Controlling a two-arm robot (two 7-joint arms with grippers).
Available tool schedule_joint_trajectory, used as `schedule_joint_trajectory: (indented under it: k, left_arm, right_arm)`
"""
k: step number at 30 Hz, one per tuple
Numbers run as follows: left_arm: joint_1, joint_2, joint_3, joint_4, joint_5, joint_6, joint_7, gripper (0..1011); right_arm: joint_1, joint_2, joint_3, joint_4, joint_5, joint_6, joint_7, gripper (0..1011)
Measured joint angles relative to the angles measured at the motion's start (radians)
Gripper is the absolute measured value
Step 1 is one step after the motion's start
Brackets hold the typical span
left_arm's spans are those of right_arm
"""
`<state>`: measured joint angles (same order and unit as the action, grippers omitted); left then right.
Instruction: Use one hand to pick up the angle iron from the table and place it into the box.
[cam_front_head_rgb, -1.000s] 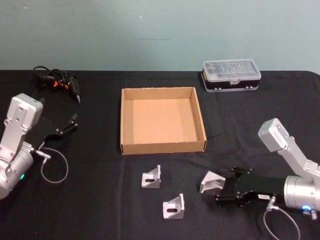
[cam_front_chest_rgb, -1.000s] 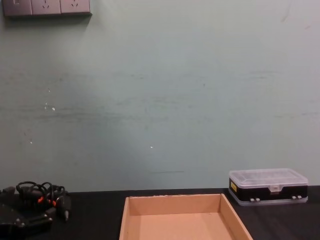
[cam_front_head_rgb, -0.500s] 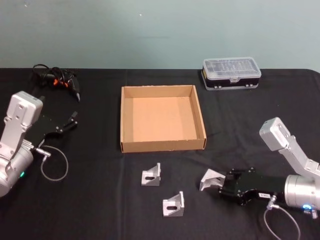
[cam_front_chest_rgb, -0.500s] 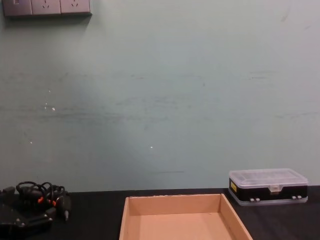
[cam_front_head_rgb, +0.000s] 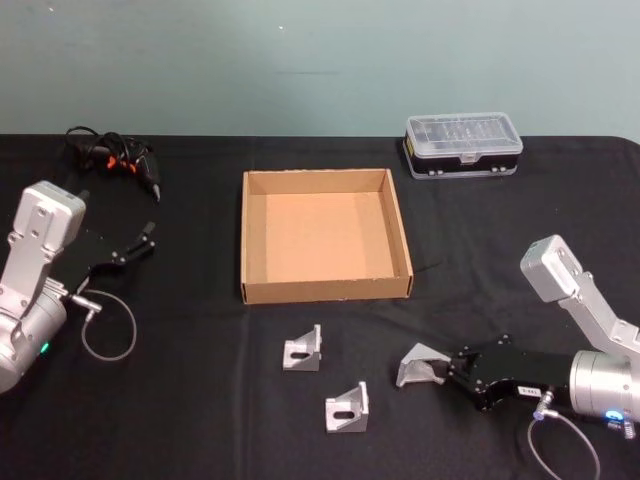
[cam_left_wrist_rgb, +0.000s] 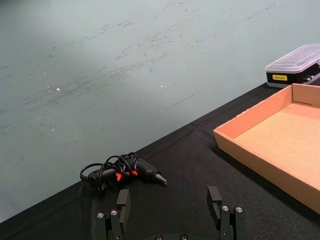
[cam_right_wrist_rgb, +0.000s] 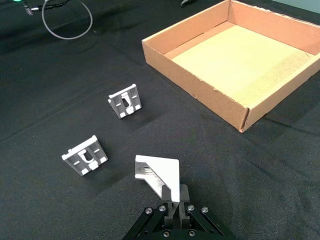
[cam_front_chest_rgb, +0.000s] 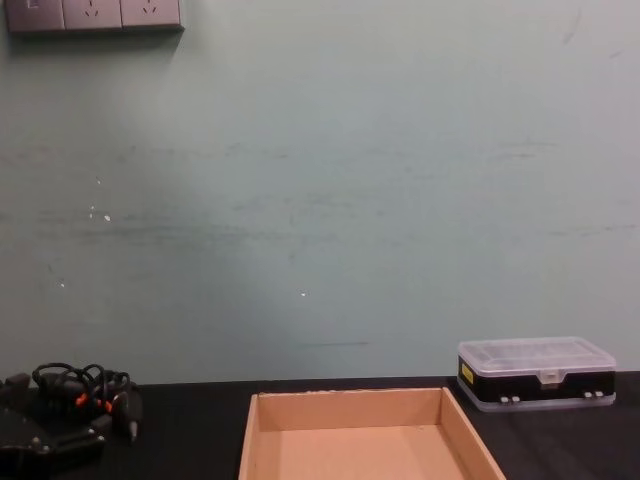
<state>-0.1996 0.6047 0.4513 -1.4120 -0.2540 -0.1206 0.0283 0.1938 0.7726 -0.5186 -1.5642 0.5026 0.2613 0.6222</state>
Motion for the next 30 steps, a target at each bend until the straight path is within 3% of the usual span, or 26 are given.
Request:
schedule_joint_trajectory:
  k: [8,20,27,30]
  left_arm:
    - [0.0,0.0,0.0,0.0,0.0,0.0,0.0,1011]
    - [0.0,0.0,0.0,0.0,0.0,0.0,0.0,1011]
    - [0.0,0.0,0.0,0.0,0.0,0.0,0.0,1011]
    - [0.0,0.0,0.0,0.0,0.0,0.0,0.0,1011]
  right_arm:
    - [-0.006,0.002,0.012,-0.024,-0.001,-0.007,-0.015,67]
    - [0.014,0.029,0.061,-0.161,-0.026,0.008,-0.064,67]
    - [0.087,-0.036,0.063,-0.139,-0.058,0.02,-0.101,67]
    - [0.147,-0.095,0.043,-0.075,-0.084,0.025,-0.112,67]
